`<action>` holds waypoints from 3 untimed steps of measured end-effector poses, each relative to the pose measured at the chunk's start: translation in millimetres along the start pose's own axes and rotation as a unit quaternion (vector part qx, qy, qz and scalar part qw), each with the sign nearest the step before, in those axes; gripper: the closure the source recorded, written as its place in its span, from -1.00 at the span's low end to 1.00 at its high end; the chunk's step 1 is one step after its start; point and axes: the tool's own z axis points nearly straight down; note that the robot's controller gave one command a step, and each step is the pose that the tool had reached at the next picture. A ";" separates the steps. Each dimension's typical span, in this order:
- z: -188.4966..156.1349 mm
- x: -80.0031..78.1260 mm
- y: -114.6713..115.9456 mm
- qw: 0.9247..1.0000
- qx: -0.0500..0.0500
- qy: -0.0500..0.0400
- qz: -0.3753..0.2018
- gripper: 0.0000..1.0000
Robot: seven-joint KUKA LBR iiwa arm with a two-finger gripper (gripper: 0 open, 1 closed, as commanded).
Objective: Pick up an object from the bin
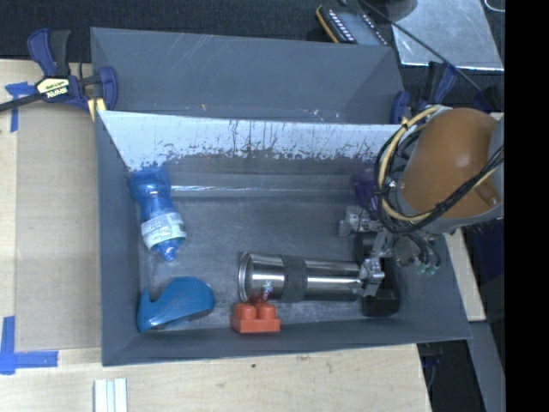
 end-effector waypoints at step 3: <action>18.6 3.6 40.6 0.999 0.001 -0.006 -0.032 -1.00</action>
Offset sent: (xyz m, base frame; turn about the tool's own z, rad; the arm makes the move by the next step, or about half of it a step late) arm -0.0093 0.0374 -0.0748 -0.0592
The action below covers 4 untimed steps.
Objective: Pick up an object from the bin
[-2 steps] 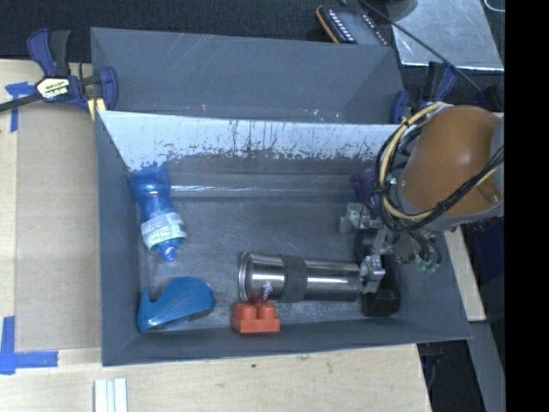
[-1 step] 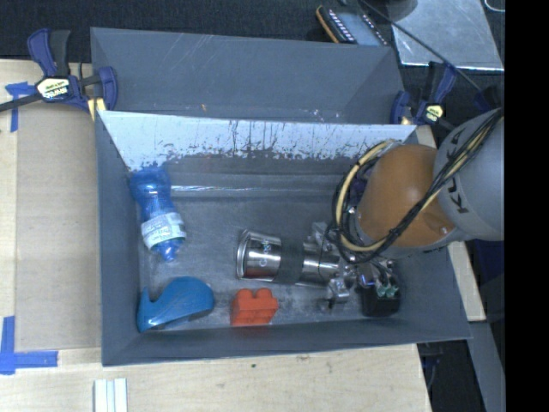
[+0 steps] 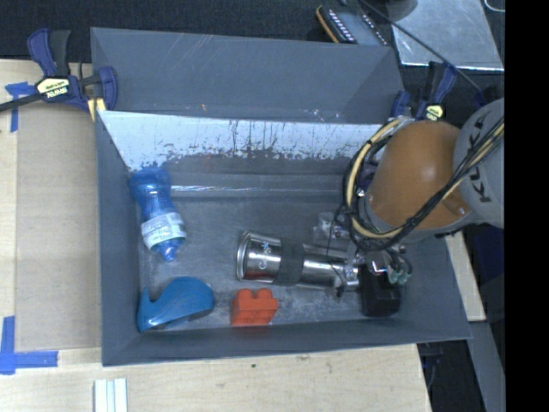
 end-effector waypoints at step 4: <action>53.7 1.8 -6.6 1.000 0.002 -0.004 0.004 1.00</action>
Offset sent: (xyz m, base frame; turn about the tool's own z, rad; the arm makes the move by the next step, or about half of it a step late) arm -0.0146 -0.0087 -0.0562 0.0912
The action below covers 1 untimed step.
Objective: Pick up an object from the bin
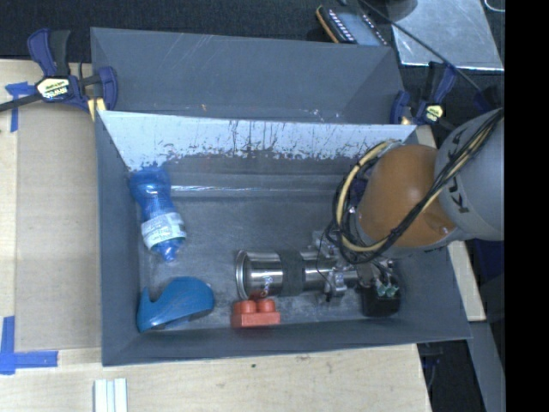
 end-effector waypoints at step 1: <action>-3.4 1.2 0.3 1.000 0.000 0.001 0.000 1.00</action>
Offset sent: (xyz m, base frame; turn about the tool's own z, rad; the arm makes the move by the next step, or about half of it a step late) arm 0.0000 0.0001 0.0645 0.0000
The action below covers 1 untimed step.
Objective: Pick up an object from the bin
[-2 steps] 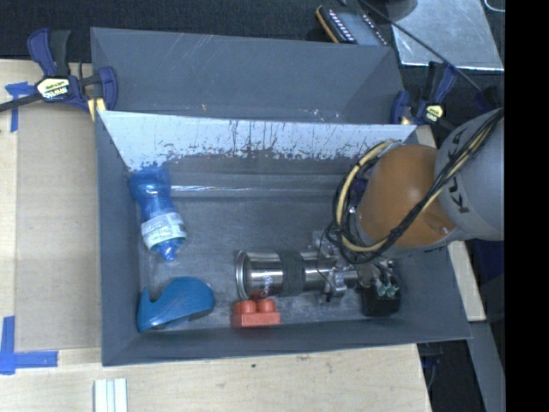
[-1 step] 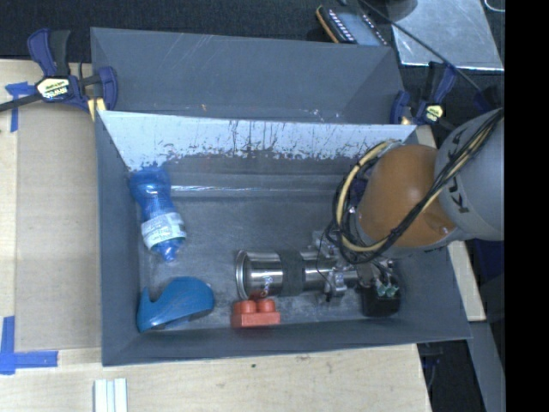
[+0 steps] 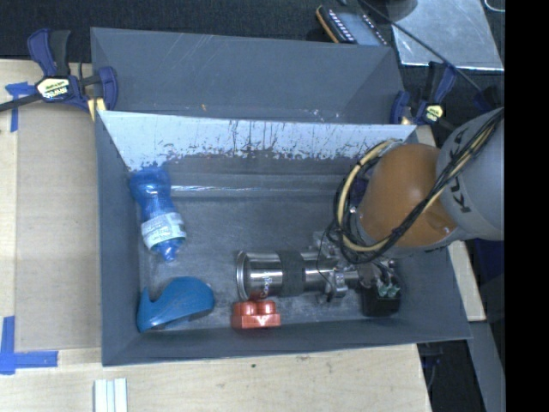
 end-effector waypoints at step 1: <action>-18.2 1.8 0.2 1.000 0.000 0.004 0.000 1.00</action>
Offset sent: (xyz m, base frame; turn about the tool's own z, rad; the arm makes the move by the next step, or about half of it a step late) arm 0.0000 0.0001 0.0521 0.0000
